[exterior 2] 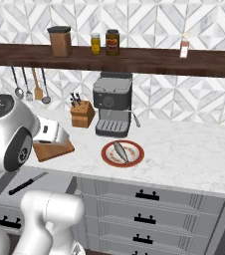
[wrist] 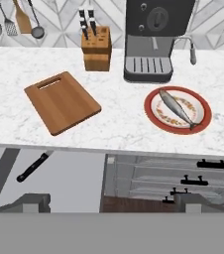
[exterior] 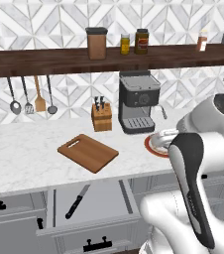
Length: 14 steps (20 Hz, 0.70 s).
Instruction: Pick up the knife from the drawer and place it on the cutting board. Then place the meat from the plate to the cutting board.
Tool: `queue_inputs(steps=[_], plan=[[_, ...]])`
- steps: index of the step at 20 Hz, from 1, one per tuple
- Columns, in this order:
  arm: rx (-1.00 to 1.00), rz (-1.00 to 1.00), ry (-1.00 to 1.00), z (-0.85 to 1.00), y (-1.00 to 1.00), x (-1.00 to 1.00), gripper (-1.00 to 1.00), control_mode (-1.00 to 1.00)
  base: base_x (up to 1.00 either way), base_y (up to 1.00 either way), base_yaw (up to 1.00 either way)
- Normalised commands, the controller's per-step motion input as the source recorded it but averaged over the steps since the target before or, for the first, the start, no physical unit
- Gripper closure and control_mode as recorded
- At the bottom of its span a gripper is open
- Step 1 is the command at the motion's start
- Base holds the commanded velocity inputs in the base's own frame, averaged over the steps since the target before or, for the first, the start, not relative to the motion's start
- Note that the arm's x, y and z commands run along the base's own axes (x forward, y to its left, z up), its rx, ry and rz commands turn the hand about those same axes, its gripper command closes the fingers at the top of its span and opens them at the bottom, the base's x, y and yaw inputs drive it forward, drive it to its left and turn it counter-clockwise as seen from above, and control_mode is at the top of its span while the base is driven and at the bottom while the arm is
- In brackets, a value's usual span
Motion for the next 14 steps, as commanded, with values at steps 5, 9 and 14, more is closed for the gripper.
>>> queue_inputs(steps=[5, 9, 14], plan=[[0.00, 0.00, -0.02, 0.00, 0.00, -0.30, -1.00, -1.00, 0.00, 0.00, 0.00], [0.00, 0.00, 0.00, 0.01, 0.00, -0.07, -1.00, 1.00, -0.36, -0.13, 0.00], [0.00, 0.00, 0.00, 0.00, 0.00, 0.00, -1.00, 1.00, -0.34, -0.43, 0.09]])
